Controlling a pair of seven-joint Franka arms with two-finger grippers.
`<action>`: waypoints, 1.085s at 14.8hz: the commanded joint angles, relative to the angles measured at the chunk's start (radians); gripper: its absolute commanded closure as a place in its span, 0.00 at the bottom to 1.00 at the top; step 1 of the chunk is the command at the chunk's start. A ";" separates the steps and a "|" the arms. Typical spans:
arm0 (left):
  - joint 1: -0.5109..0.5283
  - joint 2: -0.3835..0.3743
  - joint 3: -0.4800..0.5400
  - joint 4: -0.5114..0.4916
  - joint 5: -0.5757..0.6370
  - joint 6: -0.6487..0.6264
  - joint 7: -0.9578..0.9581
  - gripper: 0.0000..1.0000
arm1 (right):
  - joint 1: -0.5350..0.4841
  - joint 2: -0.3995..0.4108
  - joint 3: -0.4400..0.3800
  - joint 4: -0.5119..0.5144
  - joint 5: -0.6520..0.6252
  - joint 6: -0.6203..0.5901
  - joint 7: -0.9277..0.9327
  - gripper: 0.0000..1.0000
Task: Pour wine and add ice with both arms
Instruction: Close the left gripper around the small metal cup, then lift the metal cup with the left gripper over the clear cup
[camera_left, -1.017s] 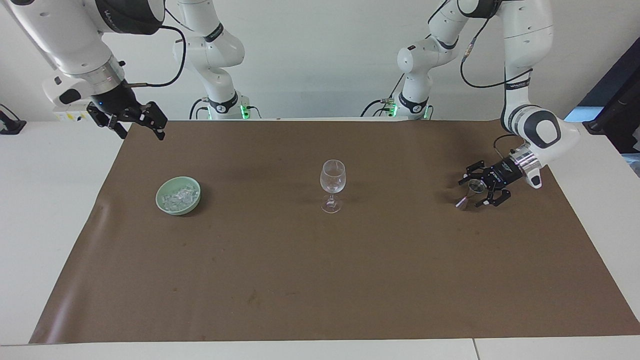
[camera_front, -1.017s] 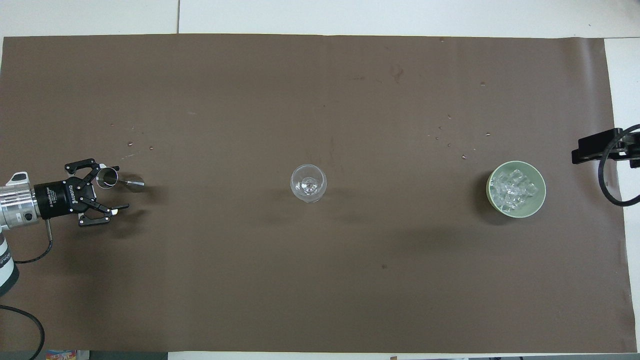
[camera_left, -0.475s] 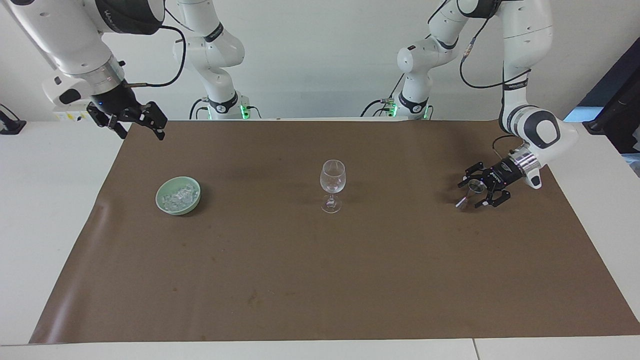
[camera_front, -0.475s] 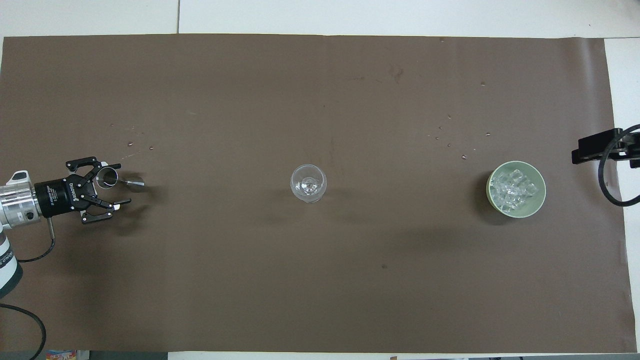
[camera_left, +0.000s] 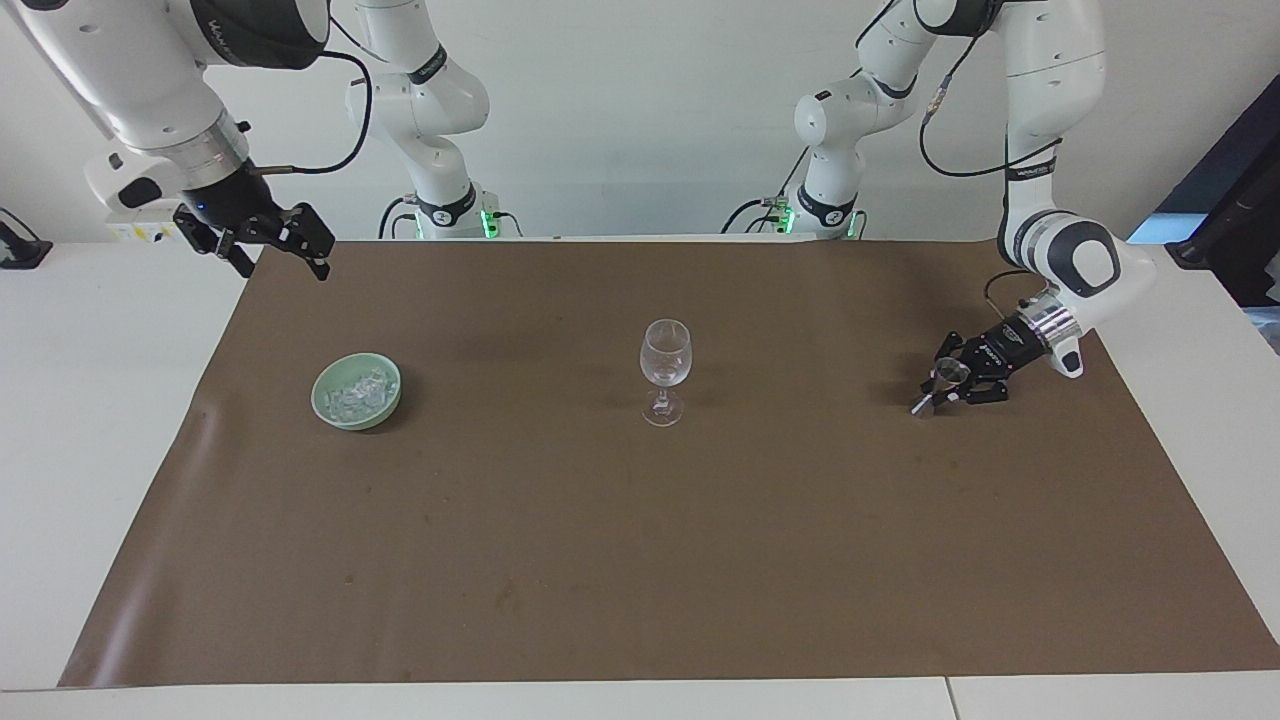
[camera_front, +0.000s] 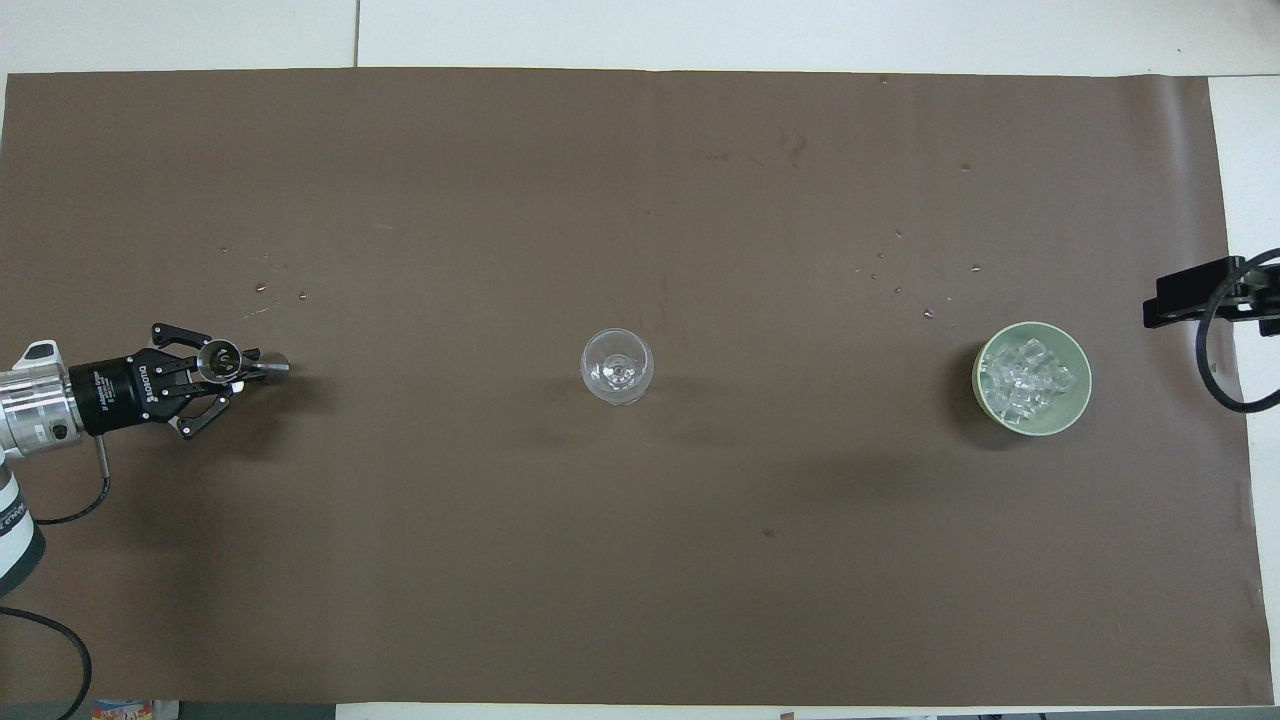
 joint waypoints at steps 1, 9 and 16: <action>-0.002 -0.020 0.002 -0.030 -0.021 0.015 0.011 1.00 | -0.012 -0.015 0.005 -0.016 0.013 0.008 -0.016 0.00; -0.024 -0.133 0.011 0.015 -0.006 -0.111 -0.210 1.00 | -0.012 -0.015 0.005 -0.016 0.015 0.008 -0.016 0.00; -0.272 -0.262 0.008 0.005 -0.007 -0.057 -0.406 1.00 | -0.012 -0.015 0.005 -0.016 0.013 0.008 -0.016 0.00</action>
